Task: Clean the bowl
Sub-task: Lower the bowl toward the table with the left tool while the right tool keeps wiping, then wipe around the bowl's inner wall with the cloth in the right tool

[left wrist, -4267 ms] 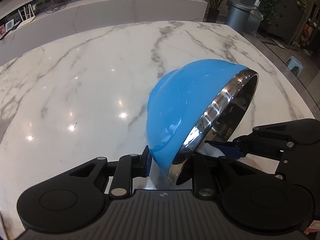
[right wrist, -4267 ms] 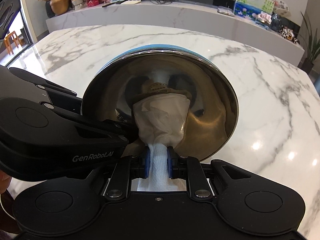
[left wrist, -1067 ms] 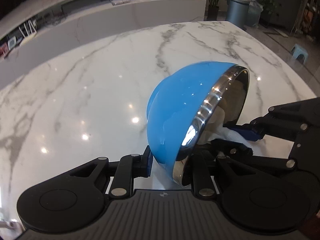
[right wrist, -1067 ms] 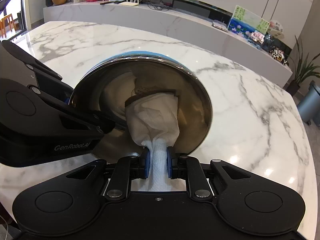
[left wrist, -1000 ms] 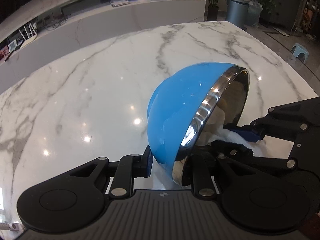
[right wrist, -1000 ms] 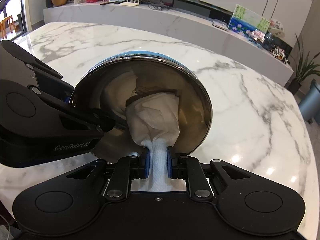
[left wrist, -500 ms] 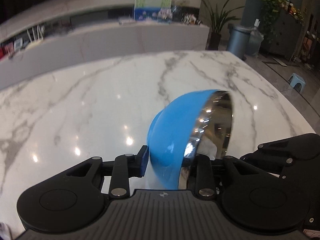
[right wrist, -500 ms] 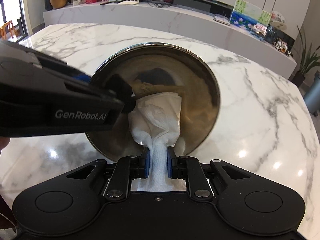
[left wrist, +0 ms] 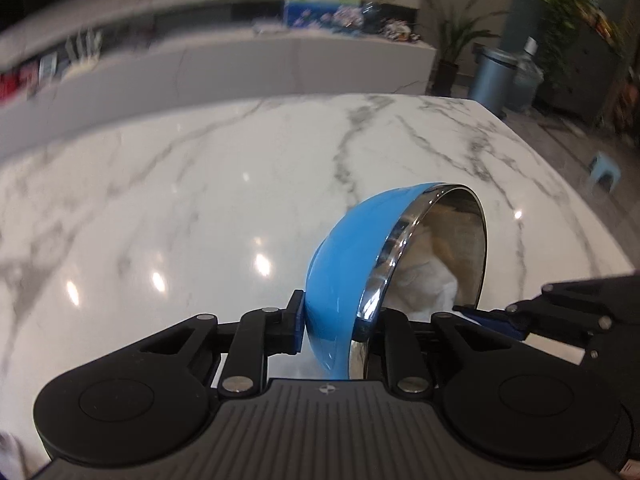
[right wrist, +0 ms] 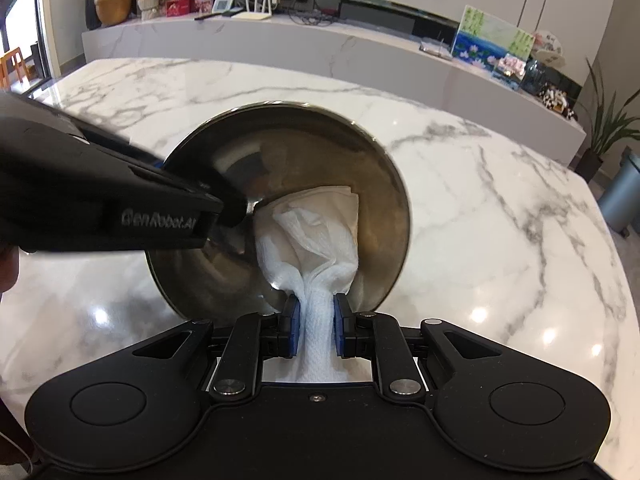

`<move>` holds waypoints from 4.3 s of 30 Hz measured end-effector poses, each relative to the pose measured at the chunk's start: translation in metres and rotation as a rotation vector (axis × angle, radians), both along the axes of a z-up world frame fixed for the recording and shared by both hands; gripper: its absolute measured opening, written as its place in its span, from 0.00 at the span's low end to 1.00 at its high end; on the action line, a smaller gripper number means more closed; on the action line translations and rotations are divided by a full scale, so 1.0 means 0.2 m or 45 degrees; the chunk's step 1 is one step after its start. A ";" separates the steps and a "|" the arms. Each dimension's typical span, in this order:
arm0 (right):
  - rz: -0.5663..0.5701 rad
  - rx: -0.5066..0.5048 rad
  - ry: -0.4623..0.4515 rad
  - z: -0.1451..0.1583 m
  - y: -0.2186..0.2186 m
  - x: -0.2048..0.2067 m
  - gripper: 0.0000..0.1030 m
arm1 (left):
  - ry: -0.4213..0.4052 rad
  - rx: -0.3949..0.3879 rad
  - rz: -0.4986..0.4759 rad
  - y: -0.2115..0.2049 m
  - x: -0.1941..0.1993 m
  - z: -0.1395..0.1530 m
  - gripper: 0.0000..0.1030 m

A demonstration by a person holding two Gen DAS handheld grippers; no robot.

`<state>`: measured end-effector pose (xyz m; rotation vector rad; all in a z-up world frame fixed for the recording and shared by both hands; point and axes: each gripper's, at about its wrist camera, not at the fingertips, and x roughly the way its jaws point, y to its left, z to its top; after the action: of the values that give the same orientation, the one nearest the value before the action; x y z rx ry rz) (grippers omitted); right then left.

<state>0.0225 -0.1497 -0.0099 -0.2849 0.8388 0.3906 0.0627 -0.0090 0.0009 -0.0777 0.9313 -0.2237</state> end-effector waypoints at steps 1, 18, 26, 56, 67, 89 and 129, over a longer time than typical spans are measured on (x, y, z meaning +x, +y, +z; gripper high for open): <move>0.001 0.004 -0.007 0.01 0.00 -0.01 0.14 | 0.029 -0.034 0.021 0.03 0.01 -0.01 0.17; 0.066 0.026 -0.022 0.06 0.06 0.01 0.14 | 0.235 -0.199 0.001 0.11 0.02 -0.07 0.17; 0.102 -0.011 -0.005 0.03 0.07 0.01 0.15 | 0.311 -0.288 0.009 0.15 0.03 -0.09 0.17; 0.239 -0.063 -0.102 0.03 0.15 -0.01 0.26 | 0.316 -0.213 -0.031 0.13 0.00 -0.08 0.19; 0.203 -0.039 -0.001 0.00 0.15 0.01 0.17 | 0.193 -0.184 0.023 0.14 -0.02 -0.02 0.19; 0.213 -0.058 -0.005 -0.03 0.10 -0.10 0.17 | 0.071 -0.110 0.040 0.13 -0.03 0.03 0.14; 0.160 -0.005 -0.005 0.03 0.13 0.01 0.29 | 0.045 0.016 -0.018 0.06 -0.03 0.03 0.11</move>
<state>0.0237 -0.1237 -0.0047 -0.3431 0.8204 0.5055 0.0563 0.0026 0.0079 -0.0641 0.9683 -0.2300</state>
